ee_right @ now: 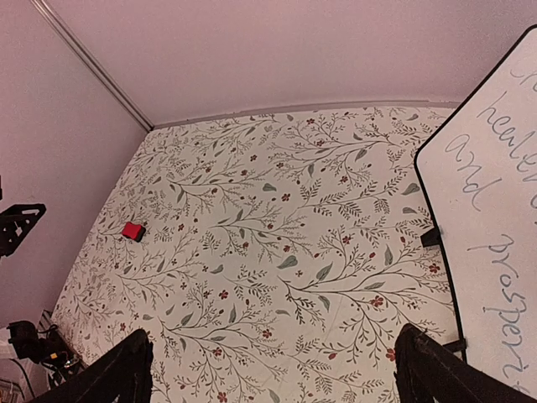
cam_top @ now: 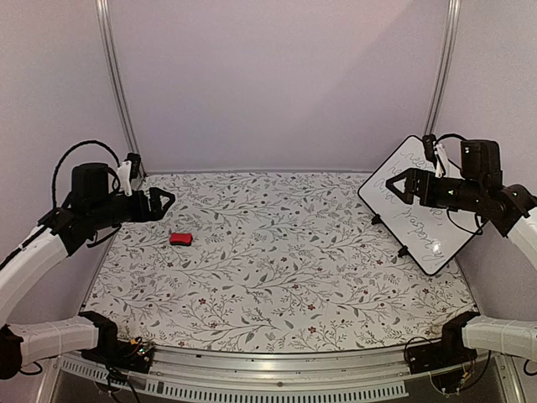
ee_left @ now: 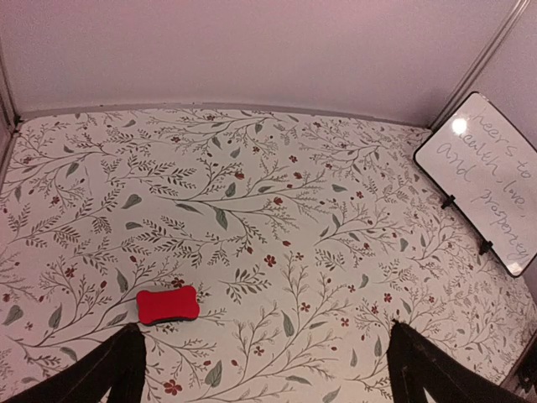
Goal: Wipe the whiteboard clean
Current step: Move the whiteboard to the center of the board.
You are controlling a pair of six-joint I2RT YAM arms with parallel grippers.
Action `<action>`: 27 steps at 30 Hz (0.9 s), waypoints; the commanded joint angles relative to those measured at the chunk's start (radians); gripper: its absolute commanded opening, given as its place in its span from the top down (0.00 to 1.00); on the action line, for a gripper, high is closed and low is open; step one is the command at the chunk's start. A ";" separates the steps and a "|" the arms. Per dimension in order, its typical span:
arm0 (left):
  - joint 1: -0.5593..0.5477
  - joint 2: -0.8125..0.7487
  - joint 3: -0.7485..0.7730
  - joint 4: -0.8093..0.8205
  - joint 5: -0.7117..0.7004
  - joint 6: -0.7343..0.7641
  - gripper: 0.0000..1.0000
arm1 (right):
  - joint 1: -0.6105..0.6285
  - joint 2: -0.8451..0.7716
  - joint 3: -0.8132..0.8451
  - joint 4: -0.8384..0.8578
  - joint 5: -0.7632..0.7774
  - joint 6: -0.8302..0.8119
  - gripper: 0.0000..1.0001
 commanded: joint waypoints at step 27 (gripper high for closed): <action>-0.008 -0.001 0.008 -0.002 0.006 0.004 0.00 | 0.004 0.029 0.003 -0.030 0.057 -0.014 0.01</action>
